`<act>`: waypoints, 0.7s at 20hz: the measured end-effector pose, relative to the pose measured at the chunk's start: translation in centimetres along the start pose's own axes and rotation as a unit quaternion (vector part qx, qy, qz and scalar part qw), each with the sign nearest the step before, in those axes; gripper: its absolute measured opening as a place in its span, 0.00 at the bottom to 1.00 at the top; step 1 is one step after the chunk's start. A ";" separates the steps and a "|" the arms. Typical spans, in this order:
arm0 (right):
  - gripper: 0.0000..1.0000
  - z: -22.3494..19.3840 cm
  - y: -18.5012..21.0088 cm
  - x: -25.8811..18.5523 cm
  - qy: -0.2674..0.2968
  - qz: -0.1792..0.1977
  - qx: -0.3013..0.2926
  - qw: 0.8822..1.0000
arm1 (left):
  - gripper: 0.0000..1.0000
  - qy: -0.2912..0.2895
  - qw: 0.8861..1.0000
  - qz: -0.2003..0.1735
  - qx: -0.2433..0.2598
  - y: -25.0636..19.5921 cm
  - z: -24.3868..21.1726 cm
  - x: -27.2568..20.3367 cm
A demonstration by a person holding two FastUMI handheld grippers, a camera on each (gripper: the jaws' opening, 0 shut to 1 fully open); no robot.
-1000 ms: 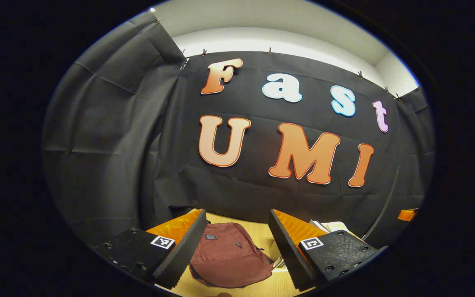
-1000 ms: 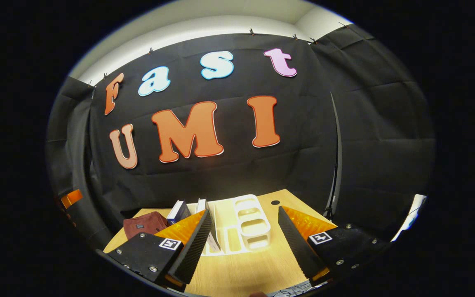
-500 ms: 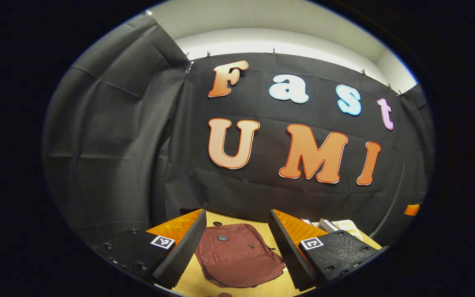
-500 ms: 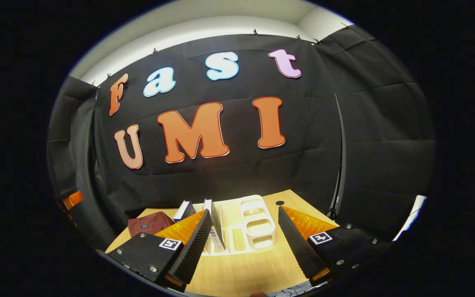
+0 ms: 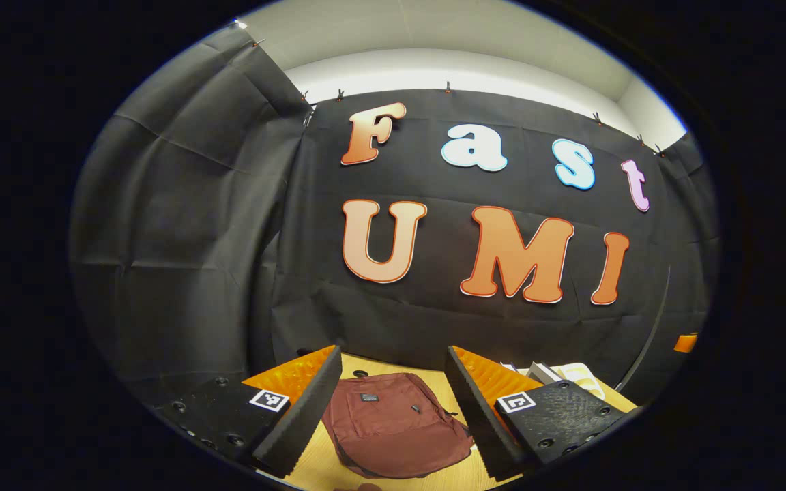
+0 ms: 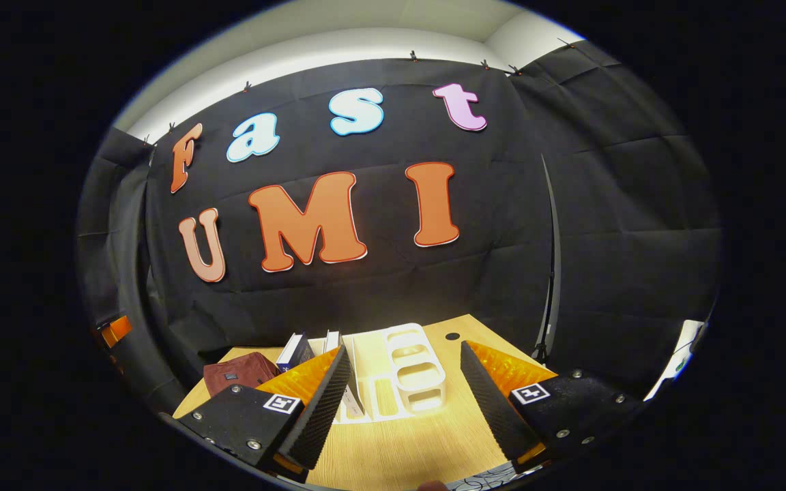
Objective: Open the schoolbag, grab two books from the bookshelf and put them into the schoolbag.
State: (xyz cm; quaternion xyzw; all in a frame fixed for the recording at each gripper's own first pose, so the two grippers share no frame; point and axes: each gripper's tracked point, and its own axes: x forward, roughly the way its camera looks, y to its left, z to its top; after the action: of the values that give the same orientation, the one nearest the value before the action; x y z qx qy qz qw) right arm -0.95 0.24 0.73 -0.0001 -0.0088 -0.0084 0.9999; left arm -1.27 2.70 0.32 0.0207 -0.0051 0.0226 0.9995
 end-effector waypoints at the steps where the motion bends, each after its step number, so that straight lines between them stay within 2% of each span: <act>1: 0.97 -0.1 -0.1 0.1 0.002 -0.001 0.001 1.000 | 0.95 0.000 1.000 -0.001 0.004 0.1 0.0 0.1; 3: 1.00 -0.2 -0.1 0.2 0.003 -0.003 0.000 1.000 | 0.95 -0.003 1.000 -0.003 0.009 -0.1 0.1 0.5; 7: 1.00 0.0 -0.1 0.0 0.001 -0.006 -0.009 1.000 | 0.94 -0.011 1.000 -0.011 0.004 -0.7 0.4 0.9; 8: 0.96 0.1 -0.2 0.1 0.000 -0.008 -0.010 1.000 | 0.94 -0.011 1.000 -0.013 0.004 -0.9 0.3 0.9; 9: 1.00 0.2 -0.3 0.2 -0.001 -0.009 -0.009 1.000 | 0.94 -0.011 1.000 -0.014 0.005 -1.0 0.4 1.0; 11: 1.00 0.1 -0.3 0.3 0.000 -0.009 -0.004 1.000 | 0.94 -0.011 1.000 -0.015 0.010 -0.9 0.4 1.2; 13: 0.97 0.1 -0.1 0.4 0.000 -0.007 -0.004 1.000 | 0.94 -0.010 1.000 -0.015 0.010 -0.9 0.2 1.3; 14: 1.00 0.0 -0.1 0.4 0.001 -0.008 -0.006 1.000 | 0.94 -0.009 1.000 -0.015 0.010 -1.0 0.1 1.4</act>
State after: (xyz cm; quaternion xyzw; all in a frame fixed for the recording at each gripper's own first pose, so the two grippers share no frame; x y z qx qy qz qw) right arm -0.53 0.14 0.74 -0.0063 -0.0081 -0.0164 0.9998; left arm 0.18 1.79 0.38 0.0312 -0.0134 0.0071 0.9994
